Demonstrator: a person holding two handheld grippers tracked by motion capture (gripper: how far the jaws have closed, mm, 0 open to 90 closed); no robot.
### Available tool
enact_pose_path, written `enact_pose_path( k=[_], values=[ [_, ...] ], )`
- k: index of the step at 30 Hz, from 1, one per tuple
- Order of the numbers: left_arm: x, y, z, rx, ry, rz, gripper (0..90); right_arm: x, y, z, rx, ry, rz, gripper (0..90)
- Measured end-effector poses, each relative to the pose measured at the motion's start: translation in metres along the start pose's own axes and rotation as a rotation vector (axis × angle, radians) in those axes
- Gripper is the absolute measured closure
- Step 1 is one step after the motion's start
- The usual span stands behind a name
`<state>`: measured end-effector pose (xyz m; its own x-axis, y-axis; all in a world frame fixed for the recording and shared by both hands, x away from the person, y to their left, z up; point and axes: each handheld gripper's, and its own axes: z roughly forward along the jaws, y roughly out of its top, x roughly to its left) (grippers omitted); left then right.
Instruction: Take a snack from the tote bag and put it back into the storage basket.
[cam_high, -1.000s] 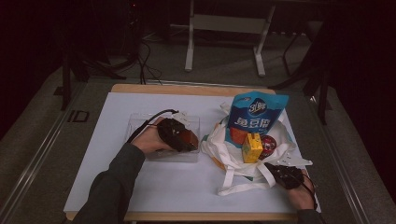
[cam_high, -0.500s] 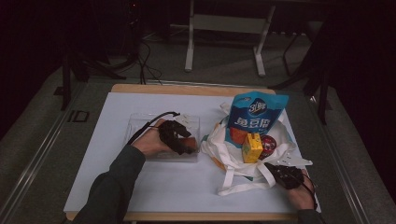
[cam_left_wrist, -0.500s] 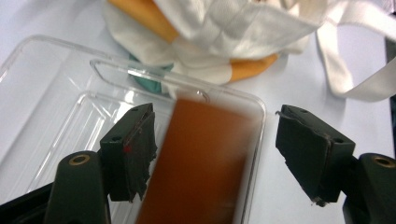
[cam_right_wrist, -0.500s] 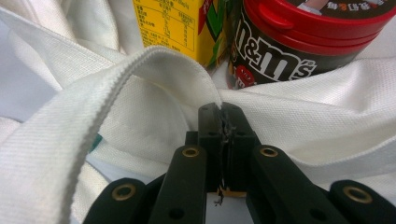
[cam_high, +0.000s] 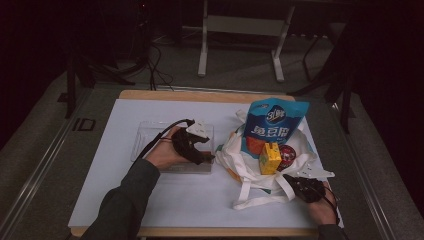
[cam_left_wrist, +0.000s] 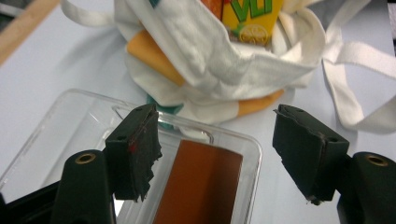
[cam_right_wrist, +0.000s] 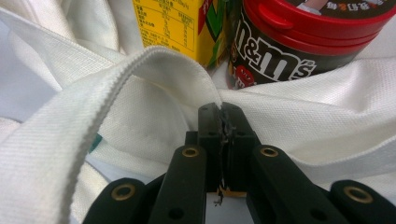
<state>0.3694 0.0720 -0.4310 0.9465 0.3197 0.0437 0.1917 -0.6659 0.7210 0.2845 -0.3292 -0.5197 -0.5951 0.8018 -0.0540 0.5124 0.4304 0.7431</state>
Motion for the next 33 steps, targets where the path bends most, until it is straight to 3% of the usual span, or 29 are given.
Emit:
enact_pose_path(
  k=[5, 9, 23, 33],
  values=[
    [-0.004, 0.001, -0.001, -0.046, 0.018, -0.008, 31.7, 0.000, 0.000, 0.000, -0.001, -0.001, 0.000, 87.5],
    [-0.006, 0.003, -0.002, -0.057, 0.040, -0.001, 32.7, 0.000, 0.000, 0.000, -0.002, -0.001, 0.001, 87.4],
    [-0.007, 0.004, 0.005, -0.119, 0.067, -0.043, 32.5, -0.001, 0.000, 0.000, -0.001, 0.005, 0.003, 87.4],
    [-0.012, 0.006, 0.004, -0.177, 0.126, -0.073, 32.1, 0.000, 0.000, 0.000, 0.001, 0.003, 0.003, 87.4]
  ],
)
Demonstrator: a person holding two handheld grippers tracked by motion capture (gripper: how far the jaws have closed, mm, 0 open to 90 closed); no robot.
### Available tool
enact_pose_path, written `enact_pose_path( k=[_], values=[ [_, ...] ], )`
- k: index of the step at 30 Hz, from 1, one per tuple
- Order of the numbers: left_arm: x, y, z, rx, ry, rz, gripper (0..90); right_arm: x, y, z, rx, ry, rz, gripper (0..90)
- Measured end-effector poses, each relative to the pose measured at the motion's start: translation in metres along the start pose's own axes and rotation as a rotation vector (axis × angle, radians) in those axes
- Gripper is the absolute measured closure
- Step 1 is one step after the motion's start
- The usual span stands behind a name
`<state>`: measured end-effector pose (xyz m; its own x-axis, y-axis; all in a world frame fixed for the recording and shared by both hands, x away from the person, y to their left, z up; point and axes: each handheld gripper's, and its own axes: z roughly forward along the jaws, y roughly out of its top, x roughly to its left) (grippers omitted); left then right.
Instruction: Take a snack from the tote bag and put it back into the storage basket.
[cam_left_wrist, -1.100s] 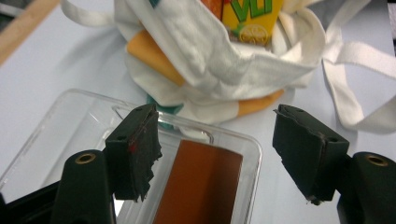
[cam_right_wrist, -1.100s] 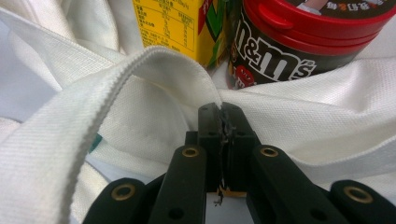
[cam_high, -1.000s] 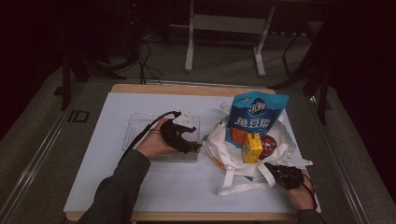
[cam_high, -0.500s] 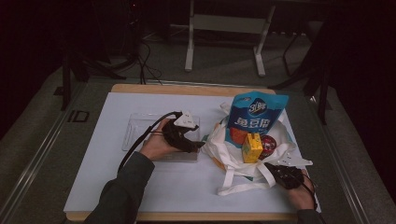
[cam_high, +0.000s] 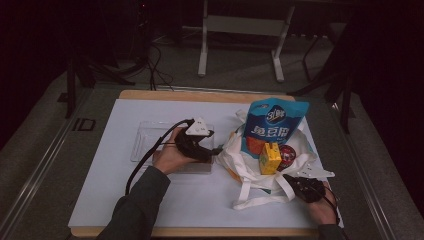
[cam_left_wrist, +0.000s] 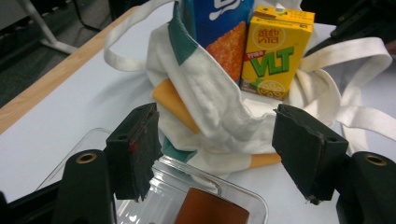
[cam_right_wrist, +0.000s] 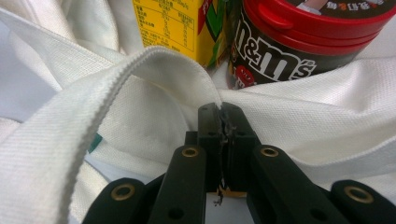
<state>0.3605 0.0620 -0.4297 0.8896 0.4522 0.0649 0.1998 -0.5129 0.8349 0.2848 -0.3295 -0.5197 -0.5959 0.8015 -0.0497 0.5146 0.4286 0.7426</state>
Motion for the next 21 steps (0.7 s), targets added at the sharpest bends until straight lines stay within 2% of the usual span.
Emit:
enact_pose_path(
  k=[3, 15, 21],
  values=[
    [0.000, 0.001, 0.000, -0.014, -0.001, -0.025, 32.0, 0.000, 0.000, 0.000, 0.000, 0.001, 0.000, 87.4],
    [-0.007, 0.013, 0.001, -0.062, 0.022, -0.002, 30.8, 0.000, 0.000, 0.000, 0.001, -0.001, -0.002, 87.4],
    [-0.010, 0.017, 0.006, -0.072, 0.010, -0.003, 30.9, 0.000, 0.000, 0.000, 0.000, -0.001, 0.000, 87.4]
  ],
)
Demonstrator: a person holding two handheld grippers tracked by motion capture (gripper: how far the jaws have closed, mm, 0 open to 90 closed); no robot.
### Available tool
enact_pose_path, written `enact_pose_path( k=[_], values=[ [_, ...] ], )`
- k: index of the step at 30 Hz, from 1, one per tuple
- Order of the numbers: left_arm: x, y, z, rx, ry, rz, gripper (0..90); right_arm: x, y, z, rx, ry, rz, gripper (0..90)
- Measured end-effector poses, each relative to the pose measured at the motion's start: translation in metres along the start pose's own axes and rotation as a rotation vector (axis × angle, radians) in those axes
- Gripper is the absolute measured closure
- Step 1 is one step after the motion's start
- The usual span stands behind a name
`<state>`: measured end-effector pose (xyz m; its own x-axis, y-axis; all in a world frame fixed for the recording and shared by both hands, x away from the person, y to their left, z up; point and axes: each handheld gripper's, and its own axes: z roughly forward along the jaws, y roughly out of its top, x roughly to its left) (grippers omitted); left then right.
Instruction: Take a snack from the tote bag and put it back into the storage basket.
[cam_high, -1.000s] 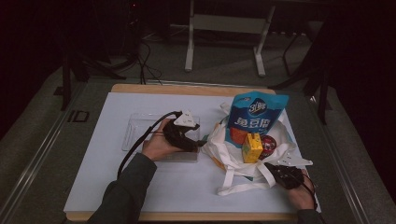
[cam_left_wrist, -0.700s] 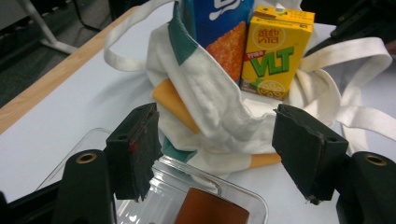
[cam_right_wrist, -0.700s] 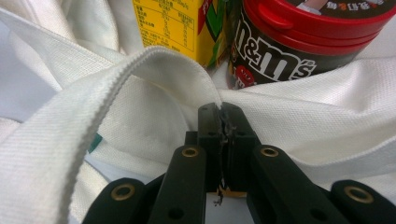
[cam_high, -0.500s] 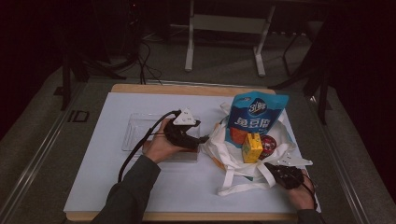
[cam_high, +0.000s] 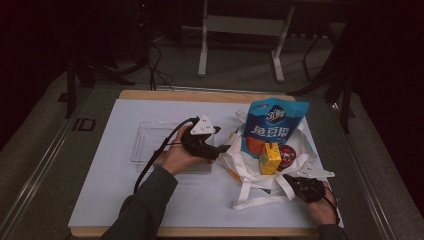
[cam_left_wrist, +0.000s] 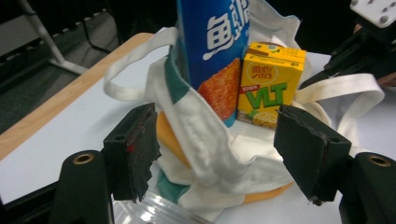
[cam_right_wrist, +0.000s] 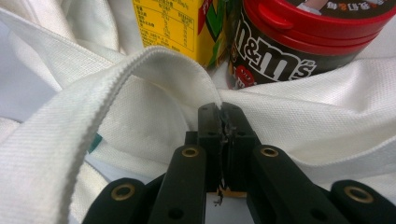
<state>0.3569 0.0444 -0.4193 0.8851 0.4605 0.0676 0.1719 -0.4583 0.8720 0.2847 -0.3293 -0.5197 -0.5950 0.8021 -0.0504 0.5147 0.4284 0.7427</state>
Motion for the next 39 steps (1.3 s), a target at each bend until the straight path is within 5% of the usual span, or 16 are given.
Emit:
enact_pose_path(
  k=[17, 39],
  values=[
    [-0.003, 0.006, 0.018, -0.005, -0.049, -0.055, 25.9, 0.000, 0.000, 0.000, -0.001, -0.001, -0.001, 87.4],
    [-0.018, 0.022, 0.043, 0.007, -0.082, -0.018, 33.2, 0.000, 0.000, 0.000, -0.001, 0.001, -0.001, 87.4]
  ],
)
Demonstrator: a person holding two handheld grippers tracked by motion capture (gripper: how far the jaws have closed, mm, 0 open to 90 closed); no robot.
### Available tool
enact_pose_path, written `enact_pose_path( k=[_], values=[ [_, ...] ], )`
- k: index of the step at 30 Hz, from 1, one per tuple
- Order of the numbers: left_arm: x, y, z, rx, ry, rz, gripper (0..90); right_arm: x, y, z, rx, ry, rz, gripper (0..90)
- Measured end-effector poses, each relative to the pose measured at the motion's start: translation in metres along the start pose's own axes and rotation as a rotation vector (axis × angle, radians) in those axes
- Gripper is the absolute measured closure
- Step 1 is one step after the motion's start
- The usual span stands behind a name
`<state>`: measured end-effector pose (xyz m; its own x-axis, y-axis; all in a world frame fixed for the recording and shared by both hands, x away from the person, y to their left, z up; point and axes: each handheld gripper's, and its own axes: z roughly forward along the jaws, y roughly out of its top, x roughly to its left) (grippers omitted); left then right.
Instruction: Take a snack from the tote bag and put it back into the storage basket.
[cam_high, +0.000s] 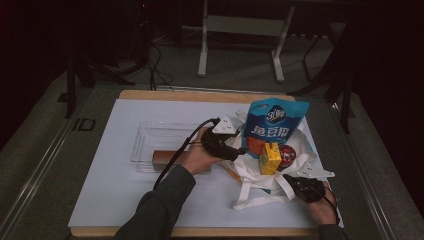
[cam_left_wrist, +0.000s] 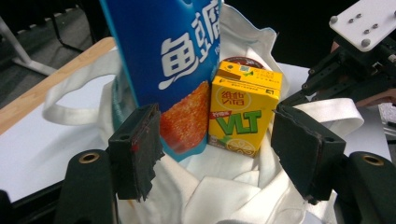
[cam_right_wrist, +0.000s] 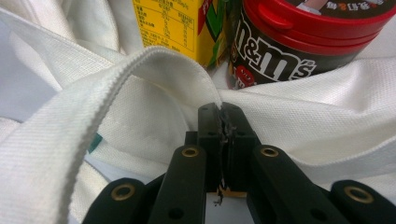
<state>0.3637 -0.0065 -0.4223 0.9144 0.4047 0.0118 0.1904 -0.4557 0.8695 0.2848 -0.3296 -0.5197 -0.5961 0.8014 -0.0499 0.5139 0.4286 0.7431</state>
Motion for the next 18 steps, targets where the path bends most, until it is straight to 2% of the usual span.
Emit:
enact_pose_path(
  k=[7, 18],
  values=[
    [-0.002, 0.002, 0.009, 0.015, -0.008, -0.005, 34.2, 0.000, 0.000, 0.000, -0.001, 0.001, -0.001, 87.4],
    [-0.004, 0.018, 0.016, 0.017, -0.008, 0.020, 34.9, 0.000, 0.000, 0.000, -0.002, 0.001, -0.003, 87.4]
  ],
)
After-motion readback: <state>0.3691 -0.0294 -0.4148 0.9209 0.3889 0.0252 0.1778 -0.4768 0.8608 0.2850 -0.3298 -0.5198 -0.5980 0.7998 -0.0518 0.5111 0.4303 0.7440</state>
